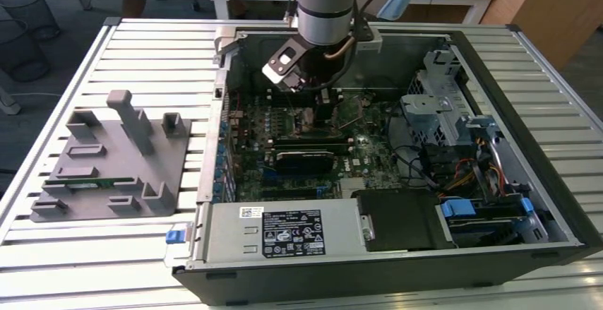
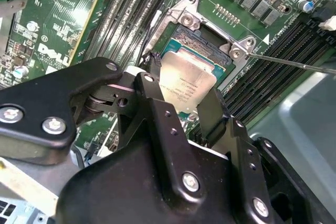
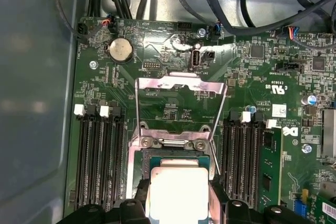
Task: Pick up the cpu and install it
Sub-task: 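Place the cpu into insertion slot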
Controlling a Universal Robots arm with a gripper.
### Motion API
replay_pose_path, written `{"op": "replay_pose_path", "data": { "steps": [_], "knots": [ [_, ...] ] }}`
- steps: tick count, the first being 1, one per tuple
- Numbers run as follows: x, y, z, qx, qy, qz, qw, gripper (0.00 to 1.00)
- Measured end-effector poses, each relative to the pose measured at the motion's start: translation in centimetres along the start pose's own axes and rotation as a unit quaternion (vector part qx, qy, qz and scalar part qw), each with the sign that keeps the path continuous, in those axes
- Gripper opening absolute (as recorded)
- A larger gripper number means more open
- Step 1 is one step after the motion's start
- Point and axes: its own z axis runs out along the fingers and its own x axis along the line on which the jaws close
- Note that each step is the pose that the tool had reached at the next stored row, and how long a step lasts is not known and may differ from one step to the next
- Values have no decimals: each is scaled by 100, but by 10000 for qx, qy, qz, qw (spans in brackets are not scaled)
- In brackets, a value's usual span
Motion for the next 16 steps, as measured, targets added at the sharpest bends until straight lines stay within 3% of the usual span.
{"op": "replay_pose_path", "data": {
  "steps": [16],
  "knots": [
    [5, -22, 98, -2, 4, 8, 10000, 53]
  ]
}}
